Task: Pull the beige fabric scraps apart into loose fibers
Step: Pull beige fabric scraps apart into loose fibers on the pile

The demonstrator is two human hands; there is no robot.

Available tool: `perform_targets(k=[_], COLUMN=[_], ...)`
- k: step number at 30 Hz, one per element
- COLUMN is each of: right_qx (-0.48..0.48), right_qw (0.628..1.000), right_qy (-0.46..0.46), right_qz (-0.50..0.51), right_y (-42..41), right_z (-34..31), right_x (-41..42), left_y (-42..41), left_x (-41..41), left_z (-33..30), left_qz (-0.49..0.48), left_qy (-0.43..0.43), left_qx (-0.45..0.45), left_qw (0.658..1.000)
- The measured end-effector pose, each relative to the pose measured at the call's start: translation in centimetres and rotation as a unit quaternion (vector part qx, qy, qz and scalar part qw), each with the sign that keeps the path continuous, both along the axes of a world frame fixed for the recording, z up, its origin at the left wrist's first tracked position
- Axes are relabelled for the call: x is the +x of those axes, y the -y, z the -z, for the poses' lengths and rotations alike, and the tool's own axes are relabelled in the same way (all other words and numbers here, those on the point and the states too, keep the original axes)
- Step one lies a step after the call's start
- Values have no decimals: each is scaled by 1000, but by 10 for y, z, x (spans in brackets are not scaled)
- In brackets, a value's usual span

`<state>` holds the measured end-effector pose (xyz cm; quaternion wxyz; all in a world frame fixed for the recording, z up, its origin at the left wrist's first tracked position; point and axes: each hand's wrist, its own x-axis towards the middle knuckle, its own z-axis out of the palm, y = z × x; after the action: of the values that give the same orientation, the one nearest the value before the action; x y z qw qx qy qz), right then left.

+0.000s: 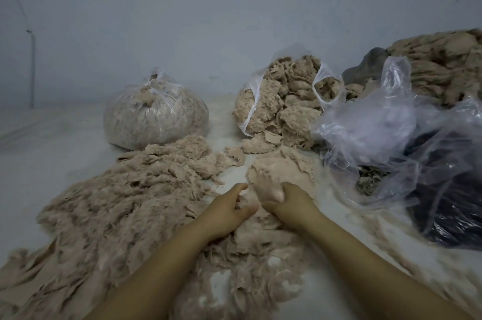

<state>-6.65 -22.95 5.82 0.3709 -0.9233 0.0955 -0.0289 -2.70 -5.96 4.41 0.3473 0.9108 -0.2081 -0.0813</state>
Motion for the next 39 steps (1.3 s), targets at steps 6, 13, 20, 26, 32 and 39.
perform_targets(k=[6, 13, 20, 26, 32, 39], right_qx=[196, -132, 21, 45, 189, 340], right_qw=[974, 981, 969, 975, 975, 931], right_qy=[112, 105, 79, 125, 103, 132], right_qz=[24, 97, -232, -177, -48, -35], right_y=[39, 64, 4, -1, -3, -15], right_z=[-60, -41, 4, 28, 26, -1], right_x=[51, 68, 8, -21, -46, -25], left_y=[-13, -25, -24, -31, -50, -49], left_x=[0, -8, -21, -28, -40, -42], left_z=[1, -2, -5, -3, 5, -33], left_qz=[-15, 31, 108, 62, 176, 106], left_qy=[-40, -28, -7, -29, 44, -154], left_qx=[-98, -75, -48, -121, 2, -125], left_qw=[994, 996, 993, 990, 984, 974])
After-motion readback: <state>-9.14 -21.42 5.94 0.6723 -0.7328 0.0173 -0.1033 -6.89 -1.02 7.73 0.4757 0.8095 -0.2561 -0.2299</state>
